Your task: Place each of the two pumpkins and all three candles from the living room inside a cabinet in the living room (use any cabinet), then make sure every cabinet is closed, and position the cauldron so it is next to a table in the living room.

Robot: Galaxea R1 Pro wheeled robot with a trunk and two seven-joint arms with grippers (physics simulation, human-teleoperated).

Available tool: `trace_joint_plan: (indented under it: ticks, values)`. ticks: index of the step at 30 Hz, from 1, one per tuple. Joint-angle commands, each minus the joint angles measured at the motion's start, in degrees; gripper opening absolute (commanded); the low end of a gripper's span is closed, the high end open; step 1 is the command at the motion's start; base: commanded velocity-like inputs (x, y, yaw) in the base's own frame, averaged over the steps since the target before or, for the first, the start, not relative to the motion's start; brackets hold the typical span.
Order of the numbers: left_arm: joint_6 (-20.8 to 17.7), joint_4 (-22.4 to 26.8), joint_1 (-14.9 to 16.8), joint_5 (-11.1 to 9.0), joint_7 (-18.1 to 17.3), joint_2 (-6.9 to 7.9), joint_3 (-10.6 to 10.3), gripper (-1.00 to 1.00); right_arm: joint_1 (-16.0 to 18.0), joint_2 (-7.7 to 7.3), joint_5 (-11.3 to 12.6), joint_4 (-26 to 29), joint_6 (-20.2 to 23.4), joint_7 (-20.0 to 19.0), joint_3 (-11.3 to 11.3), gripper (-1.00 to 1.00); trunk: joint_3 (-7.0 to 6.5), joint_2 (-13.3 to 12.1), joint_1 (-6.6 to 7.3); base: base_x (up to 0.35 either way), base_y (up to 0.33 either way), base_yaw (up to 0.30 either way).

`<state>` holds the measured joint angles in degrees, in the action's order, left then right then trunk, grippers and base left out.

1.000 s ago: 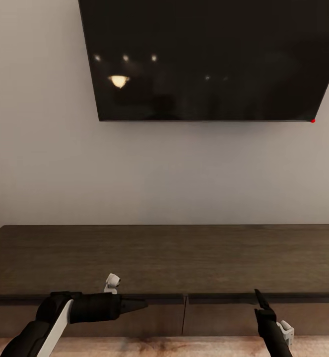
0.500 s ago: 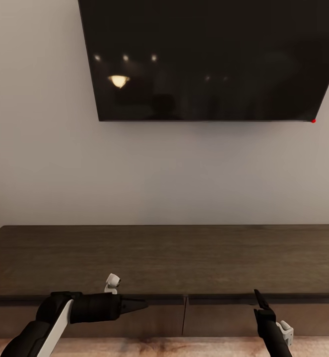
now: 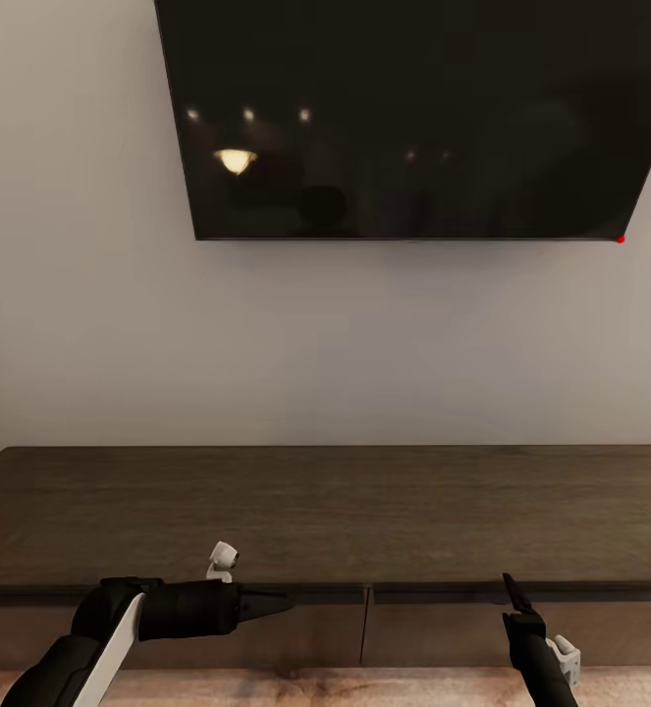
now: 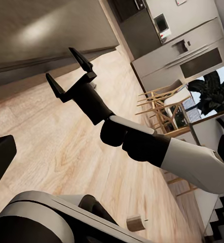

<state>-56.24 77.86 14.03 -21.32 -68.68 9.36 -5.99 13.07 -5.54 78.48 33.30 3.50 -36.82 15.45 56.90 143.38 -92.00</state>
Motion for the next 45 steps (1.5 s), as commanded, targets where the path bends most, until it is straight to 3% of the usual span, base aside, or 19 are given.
trace_joint_plan:
  ticks: [1, 45]
  values:
    - [-0.4, 0.0, 0.0, -0.2, 0.0, 0.04, -0.1, 1.0, 0.0, -0.04, 0.6, 0.0, 0.4, -0.2, 0.0, 1.0, 0.05, 0.0, 0.01, 0.0, 0.0, 0.0]
    - [-0.4, 0.0, 0.0, -0.2, 0.0, 0.0, -0.9, 1.0, 0.0, -0.3, 0.5, 0.2, 2.8, 0.1, 0.0, 1.0, 0.05, 0.0, 0.01, 0.0, 0.0, 0.0]
